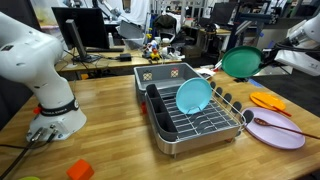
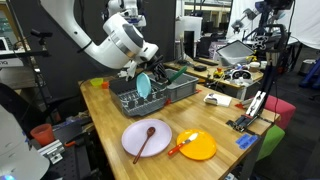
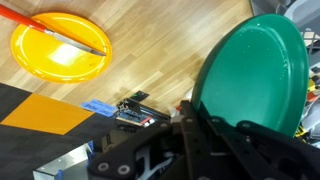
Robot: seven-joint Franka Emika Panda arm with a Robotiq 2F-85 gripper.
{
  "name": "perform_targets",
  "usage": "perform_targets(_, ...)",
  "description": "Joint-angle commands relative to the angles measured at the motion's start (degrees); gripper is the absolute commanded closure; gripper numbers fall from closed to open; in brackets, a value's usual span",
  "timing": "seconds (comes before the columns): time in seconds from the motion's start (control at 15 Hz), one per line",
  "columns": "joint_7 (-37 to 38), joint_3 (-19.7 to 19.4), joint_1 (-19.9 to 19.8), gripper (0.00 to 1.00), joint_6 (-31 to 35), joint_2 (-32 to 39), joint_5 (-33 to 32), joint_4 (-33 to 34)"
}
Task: Take the green plate out of the dish rack
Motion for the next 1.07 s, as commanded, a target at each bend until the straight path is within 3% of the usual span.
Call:
perform_targets(0.0, -1.00, 0.13, -0.62, 0.98, 1.22, 4.91, 4.36, 1.95)
perform_targets(0.2, -2.63, 0.87, -1.43, 0.98, 1.19, 8.98, 9.74, 2.82)
perform_targets(0.27, -1.00, -0.13, -0.04, 0.94, 0.02, 7.07, 7.21, 1.64)
perform_targets(0.73, -1.41, -0.11, -0.06, 0.94, 0.13, 8.90, 8.95, 2.77)
perform_targets(0.8, -1.41, -0.11, -0.06, 0.98, 0.13, 8.90, 8.95, 2.77)
perform_targets(1.0, -4.23, 3.55, -3.47, 0.98, 4.75, 11.04, 16.87, 0.80)
